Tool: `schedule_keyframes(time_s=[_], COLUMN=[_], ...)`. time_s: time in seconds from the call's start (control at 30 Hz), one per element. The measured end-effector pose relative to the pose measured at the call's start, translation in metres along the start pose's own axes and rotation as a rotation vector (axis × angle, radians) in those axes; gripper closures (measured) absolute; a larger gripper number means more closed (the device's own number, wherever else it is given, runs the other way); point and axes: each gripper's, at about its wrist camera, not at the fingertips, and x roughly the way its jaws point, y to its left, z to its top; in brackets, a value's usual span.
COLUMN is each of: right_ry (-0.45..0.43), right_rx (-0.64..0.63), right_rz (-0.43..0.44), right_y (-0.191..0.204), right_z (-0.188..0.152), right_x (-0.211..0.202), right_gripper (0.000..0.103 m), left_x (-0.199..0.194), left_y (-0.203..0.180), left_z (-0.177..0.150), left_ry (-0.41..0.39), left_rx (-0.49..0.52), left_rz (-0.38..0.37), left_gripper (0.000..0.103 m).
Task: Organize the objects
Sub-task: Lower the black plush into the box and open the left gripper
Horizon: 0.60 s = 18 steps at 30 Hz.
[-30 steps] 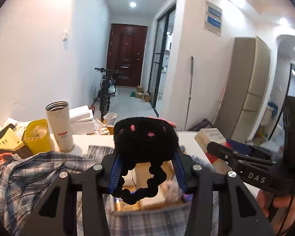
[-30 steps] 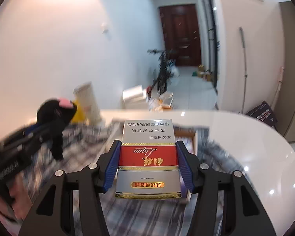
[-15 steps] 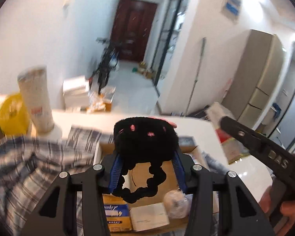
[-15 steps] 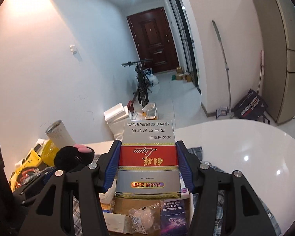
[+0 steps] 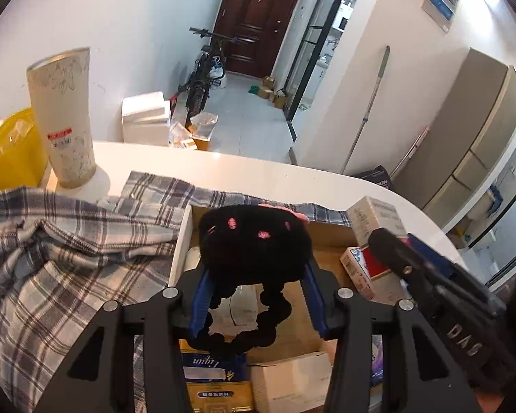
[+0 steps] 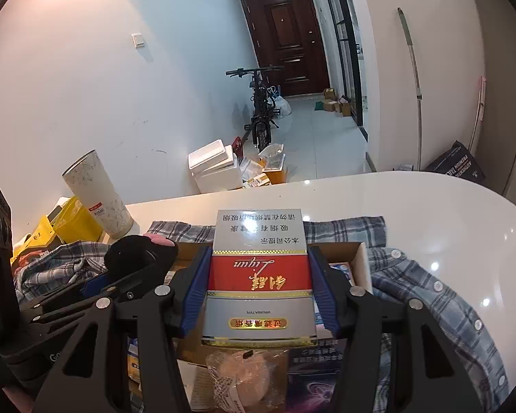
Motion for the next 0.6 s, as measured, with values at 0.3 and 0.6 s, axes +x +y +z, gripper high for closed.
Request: schedule_keyframes(time_s=[0.3, 0.6], right_ry=[0.065, 0.052], right_rx=[0.014, 0.042], right_rz=[0.021, 0.004], right_y=[-0.006, -0.011], right_z=[-0.009, -0.008], right_x=[0.019, 0.018], right_gripper=[0.048, 0.048], left_x=[0.005, 0.009], left_y=[0.003, 0.01], left_z=[-0.002, -0.002], left_ry=[0.035, 0.064], left_rx=[0.002, -0.05], left_rz=[0.015, 0.013], left_gripper=[0.052, 0.035])
